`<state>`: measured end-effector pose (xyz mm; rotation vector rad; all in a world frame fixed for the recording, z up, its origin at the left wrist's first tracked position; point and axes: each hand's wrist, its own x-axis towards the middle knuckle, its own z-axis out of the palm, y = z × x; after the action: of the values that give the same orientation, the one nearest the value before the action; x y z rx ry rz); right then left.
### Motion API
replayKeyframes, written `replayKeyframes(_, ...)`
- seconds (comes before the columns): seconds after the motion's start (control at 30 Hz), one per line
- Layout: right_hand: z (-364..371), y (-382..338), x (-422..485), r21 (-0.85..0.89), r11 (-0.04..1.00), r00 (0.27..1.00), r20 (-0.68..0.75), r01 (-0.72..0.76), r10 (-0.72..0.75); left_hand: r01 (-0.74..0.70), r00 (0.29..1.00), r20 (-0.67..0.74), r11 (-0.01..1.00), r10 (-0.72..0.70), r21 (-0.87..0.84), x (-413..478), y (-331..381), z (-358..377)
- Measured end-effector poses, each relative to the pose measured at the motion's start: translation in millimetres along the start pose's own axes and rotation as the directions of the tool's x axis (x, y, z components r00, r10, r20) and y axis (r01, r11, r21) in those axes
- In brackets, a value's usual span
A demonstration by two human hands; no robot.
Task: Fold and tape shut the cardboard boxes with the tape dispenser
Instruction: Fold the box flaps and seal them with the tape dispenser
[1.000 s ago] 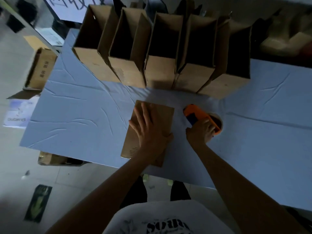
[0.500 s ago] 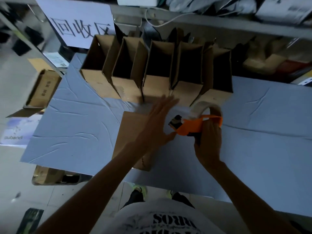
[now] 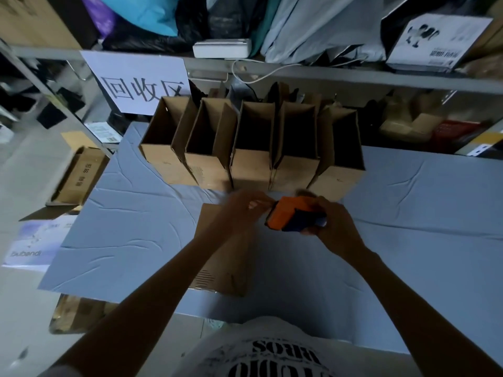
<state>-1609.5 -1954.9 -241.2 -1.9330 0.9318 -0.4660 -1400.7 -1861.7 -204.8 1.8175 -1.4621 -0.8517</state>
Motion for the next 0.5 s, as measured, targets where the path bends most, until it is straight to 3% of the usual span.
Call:
replayKeyframes(0.03,-1.8,-0.3,0.7,0.039,0.999,0.999,0.034,-0.011,0.009,0.013,1.000,0.025,1.000,-0.012,-0.007,2.2,-2.1,-0.9)
replayKeyframes(0.13,-4.7,1.8,2.5,-0.083,0.995,0.991,0.120,-0.056,0.065,0.066,0.996,0.059,0.998,-0.064,-0.021,7.5,-6.2,-2.6)
replayKeyframes(0.23,-2.3,3.0,3.4,-0.162,0.987,0.982,0.191,0.017,0.015,0.242,0.963,0.166,0.950,-0.211,-0.196,12.6,-10.4,-7.9)
replayKeyframes(0.33,4.2,0.7,8.1,-0.221,0.972,0.988,0.145,0.081,-0.049,0.444,0.889,0.268,0.840,-0.370,-0.312,14.2,-14.3,-8.8)
replayKeyframes(0.5,5.0,-2.8,20.3,-0.234,0.963,0.988,0.101,0.136,-0.115,0.523,0.851,0.287,0.764,-0.440,-0.379,17.5,-18.5,-4.7)
